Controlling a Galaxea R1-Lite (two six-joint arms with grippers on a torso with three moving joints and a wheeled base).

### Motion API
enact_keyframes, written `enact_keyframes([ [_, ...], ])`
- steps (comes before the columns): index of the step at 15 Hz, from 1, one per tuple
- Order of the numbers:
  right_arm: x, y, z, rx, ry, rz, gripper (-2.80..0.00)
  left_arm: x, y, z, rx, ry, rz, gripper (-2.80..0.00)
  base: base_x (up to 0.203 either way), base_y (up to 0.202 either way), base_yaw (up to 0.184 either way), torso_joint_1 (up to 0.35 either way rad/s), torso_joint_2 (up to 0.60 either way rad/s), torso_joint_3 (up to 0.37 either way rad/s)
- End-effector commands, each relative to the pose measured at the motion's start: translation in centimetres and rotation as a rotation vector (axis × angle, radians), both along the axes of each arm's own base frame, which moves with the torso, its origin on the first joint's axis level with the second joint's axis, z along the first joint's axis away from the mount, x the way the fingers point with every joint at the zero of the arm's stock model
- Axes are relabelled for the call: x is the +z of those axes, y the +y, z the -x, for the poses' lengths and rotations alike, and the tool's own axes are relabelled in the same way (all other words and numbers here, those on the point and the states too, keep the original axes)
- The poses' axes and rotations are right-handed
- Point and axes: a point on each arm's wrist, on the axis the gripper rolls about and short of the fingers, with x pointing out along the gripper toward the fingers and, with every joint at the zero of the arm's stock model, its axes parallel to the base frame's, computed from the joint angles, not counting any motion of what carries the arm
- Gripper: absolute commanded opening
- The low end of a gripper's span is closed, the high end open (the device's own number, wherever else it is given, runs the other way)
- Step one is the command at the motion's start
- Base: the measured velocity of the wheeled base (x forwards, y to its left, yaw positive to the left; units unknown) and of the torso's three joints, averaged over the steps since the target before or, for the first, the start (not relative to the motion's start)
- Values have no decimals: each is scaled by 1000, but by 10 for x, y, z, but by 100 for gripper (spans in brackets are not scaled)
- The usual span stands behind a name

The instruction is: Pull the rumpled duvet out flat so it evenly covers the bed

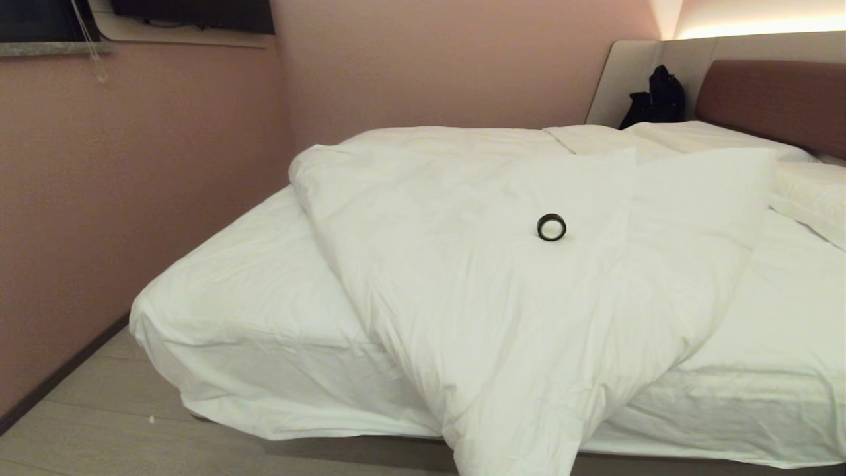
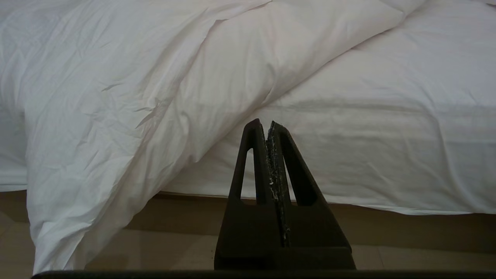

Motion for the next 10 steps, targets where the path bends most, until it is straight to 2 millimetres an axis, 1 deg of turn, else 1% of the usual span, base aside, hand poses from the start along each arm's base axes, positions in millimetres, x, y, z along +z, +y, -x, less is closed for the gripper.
enact_keyframes([
  [1, 0, 0, 0, 0, -1, 0, -280, 0, 0, 0, 0, -1, -3, -280, 0, 0, 0, 0, 0, 0],
  [6, 0, 0, 0, 1, -1, 0, -280, 0, 0, 0, 0, 1, -5, -280, 0, -10, 0, 0, 1, 0],
  [8, 0, 0, 0, 0, -1, 0, -280, 0, 0, 0, 0, 1, -6, -280, -1, -140, -2, 2, 4, 1],
  [10, 0, 0, 0, 0, -1, 0, -280, 0, 0, 0, 0, 1, -6, -280, 0, -199, 0, -1, 1, 2],
])
